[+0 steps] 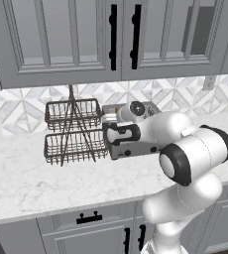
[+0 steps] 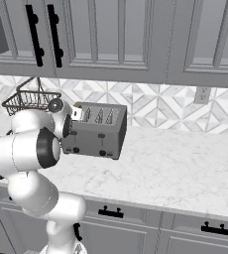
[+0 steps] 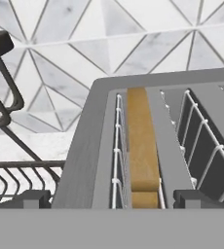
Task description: Start the toaster. Once the lever pops up, take the bread to the plate on the dining counter.
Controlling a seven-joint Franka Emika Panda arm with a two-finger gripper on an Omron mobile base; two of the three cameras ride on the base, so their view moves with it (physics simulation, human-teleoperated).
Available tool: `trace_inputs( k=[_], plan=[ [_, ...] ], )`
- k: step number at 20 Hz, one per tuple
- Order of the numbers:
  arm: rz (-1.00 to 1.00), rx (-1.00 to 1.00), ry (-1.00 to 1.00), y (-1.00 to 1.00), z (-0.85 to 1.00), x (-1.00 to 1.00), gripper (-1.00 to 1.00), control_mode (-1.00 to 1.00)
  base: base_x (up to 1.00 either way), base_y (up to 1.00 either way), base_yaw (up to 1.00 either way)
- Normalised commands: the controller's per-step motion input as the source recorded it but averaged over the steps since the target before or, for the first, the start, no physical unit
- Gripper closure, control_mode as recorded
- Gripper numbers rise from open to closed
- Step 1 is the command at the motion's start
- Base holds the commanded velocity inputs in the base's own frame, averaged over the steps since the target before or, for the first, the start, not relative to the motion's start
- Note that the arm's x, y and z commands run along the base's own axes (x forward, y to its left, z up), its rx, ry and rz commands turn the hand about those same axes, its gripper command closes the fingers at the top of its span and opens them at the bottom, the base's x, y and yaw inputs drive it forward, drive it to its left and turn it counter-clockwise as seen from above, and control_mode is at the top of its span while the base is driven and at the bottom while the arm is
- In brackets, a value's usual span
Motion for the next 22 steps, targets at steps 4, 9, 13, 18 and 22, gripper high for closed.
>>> trace_inputs(
  k=[4, 9, 13, 18, 22],
  plan=[
    [0.00, 0.00, 0.00, -0.08, 0.01, 0.00, -1.00, -1.00, 0.00, 0.00, 0.00],
    [0.00, 0.00, 0.00, -0.04, 0.07, 0.00, -1.00, -1.00, 0.00, 0.00, 0.00],
    [0.00, 0.00, 0.00, -0.06, 0.12, 0.00, -1.00, -1.00, 0.00, 0.00, 0.00],
    [0.00, 0.00, 0.00, 0.00, 0.06, 0.05, -1.00, -1.00, 0.00, 0.00, 0.00],
    [0.00, 0.00, 0.00, -0.03, 0.00, 0.27, -1.00, -1.00, 0.00, 0.00, 0.00]
  ],
)
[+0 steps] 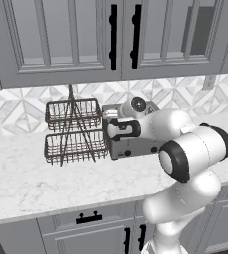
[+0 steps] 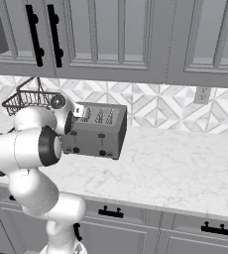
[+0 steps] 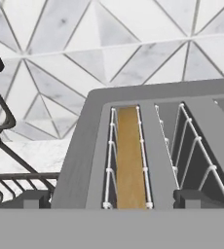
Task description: Start the toaster. Once the lever pops up, take the bread to the plate on the dining counter.
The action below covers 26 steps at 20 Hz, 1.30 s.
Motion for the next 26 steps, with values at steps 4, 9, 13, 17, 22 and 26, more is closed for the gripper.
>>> trace_inputs(
  k=[4, 9, 13, 17, 22, 26],
  plan=[
    [0.00, 0.00, 0.00, -0.06, 0.00, 0.16, -1.00, -1.00, 0.00, 0.00, 0.00],
    [0.00, 0.00, 0.00, 0.00, 0.00, 0.00, -1.00, -1.00, 0.00, 0.00, 0.00],
    [0.00, 0.00, 0.00, 0.00, 0.00, 0.00, -1.00, -1.00, 0.00, 0.00, 0.00],
    [0.00, 0.00, 0.00, 0.00, 0.00, 0.00, -1.00, -1.00, 0.00, 0.00, 0.00],
    [0.00, 0.00, 0.00, 0.00, 0.00, 0.02, 1.00, -1.00, 0.00, 0.00, 0.00],
    [0.00, 0.00, 0.00, 0.00, 0.00, 0.00, 1.00, -1.00, 0.00, 0.00, 0.00]
  ],
)
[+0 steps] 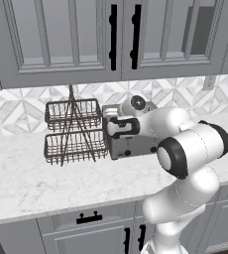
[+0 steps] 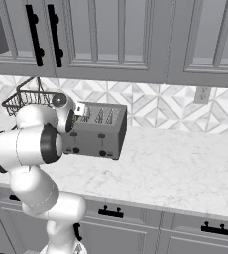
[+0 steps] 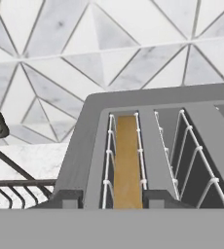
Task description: Start the toaster. Once the lever pops up, take the bread to the plate on the dining counter.
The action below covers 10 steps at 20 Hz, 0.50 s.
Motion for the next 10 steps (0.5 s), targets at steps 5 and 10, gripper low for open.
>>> trace_inputs(
  k=[5, 10],
  plan=[
    [0.00, 0.00, 0.00, 0.00, 0.00, 0.00, 1.00, -1.00, 0.00, 0.00, 0.00],
    [0.00, 0.00, 0.00, 0.00, 0.00, 0.00, 1.00, -1.00, 0.00, 0.00, 0.00]
  ],
)
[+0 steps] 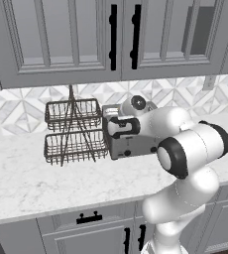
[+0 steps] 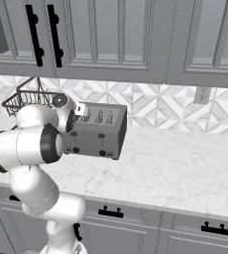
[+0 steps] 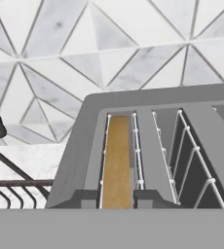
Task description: Start the toaster. Once the lever pops up, take the bread to the plate on the dining counter.
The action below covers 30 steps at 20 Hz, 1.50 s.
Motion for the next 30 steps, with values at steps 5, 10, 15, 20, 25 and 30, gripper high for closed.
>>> trace_inputs(
  k=[5, 10, 15, 20, 25, 30],
  plan=[
    [0.00, 0.00, -0.04, 0.00, 0.15, -0.10, 1.00, -1.00, 0.00, 0.00, 0.00],
    [0.00, 0.00, -0.11, 0.00, 0.56, -0.18, 1.00, -1.00, 0.00, 0.00, 0.00],
    [0.01, -0.01, -0.17, 0.00, 0.54, -0.20, 1.00, -1.00, 0.00, 0.00, 0.00],
    [0.00, -0.01, -0.15, 0.00, 0.65, -0.34, 1.00, -1.00, 0.00, 0.00, 0.00],
    [0.00, -0.02, -0.02, -0.03, 0.61, -0.47, 1.00, -1.00, 0.00, 0.00, 0.00],
    [0.00, -0.02, 0.10, -0.46, 0.40, -0.60, 1.00, -1.00, 0.00, 0.00, 0.00]
  ],
)
